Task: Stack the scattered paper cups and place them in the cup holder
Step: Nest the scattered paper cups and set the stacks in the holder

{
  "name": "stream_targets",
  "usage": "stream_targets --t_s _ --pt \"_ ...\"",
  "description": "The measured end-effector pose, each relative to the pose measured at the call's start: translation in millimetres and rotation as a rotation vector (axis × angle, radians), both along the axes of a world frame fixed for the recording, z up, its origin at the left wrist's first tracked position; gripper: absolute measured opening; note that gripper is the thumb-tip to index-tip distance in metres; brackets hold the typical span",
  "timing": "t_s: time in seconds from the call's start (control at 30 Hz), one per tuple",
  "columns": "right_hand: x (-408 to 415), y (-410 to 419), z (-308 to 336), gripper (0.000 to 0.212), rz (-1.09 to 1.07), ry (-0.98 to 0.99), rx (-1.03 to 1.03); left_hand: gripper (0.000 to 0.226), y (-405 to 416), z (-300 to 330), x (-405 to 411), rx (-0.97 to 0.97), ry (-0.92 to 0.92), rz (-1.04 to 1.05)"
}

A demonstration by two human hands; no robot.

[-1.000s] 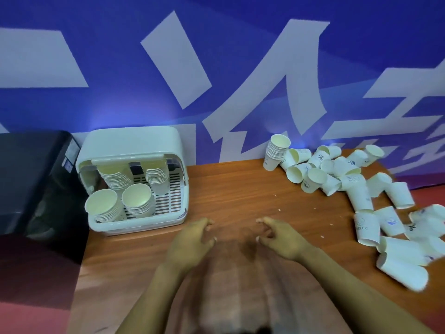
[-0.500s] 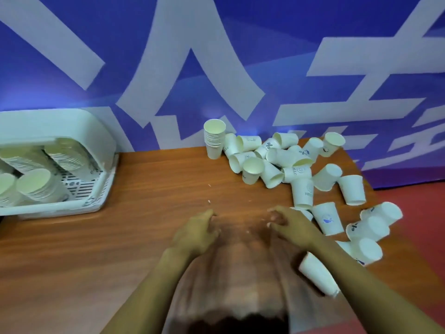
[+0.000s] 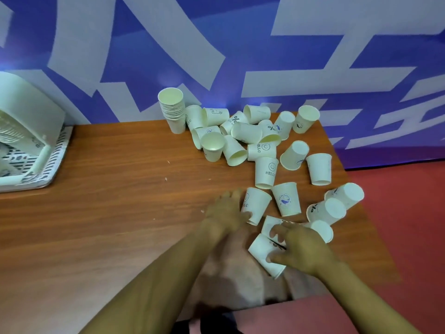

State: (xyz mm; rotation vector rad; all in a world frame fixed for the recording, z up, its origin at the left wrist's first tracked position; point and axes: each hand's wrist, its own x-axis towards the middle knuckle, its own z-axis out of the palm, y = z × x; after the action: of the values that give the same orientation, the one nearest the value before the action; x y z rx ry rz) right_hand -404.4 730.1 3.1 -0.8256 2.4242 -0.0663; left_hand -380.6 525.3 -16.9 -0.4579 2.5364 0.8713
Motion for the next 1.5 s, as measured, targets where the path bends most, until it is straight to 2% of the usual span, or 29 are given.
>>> stream_targets --t_s 0.1,0.2,0.43,0.6,0.8,0.9,1.03,1.13,1.3,1.4,1.5 --pt "6 4 -8 0.068 0.083 0.055 0.068 0.078 20 -4 -15 -0.048 -0.021 -0.007" --pt "12 11 -18 0.078 0.113 0.045 0.038 0.086 32 -12 -27 -0.087 -0.05 0.026" --pt "18 9 -31 0.075 0.077 0.05 -0.07 0.09 37 -27 -36 -0.032 -0.032 0.043" --pt "15 1 -23 0.076 0.103 0.011 -0.071 0.091 19 -15 -26 -0.004 -0.021 0.083" --pt "5 -34 -7 0.081 0.134 -0.113 -0.154 0.086 -28 13 22 0.165 0.199 0.326" --pt "-3 -72 2 0.084 0.178 -0.089 -0.201 0.082 -62 25 55 0.119 0.283 0.461" --pt "-2 -119 17 0.083 0.133 -0.102 -0.276 0.074 -117 38 94 0.044 0.382 0.616" --pt "9 -145 24 0.078 0.106 -0.095 -0.322 0.067 -145 40 117 0.066 0.422 0.631" --pt "27 -193 42 0.074 0.076 -0.01 -0.348 0.091 -181 49 145 0.105 0.339 0.586" --pt "47 -230 55 0.076 0.01 -0.017 -0.419 0.083 -216 62 165 0.048 0.308 0.533" --pt "79 -278 63 0.079 0.013 0.011 -0.488 0.075 -261 74 191 0.083 0.374 0.556"
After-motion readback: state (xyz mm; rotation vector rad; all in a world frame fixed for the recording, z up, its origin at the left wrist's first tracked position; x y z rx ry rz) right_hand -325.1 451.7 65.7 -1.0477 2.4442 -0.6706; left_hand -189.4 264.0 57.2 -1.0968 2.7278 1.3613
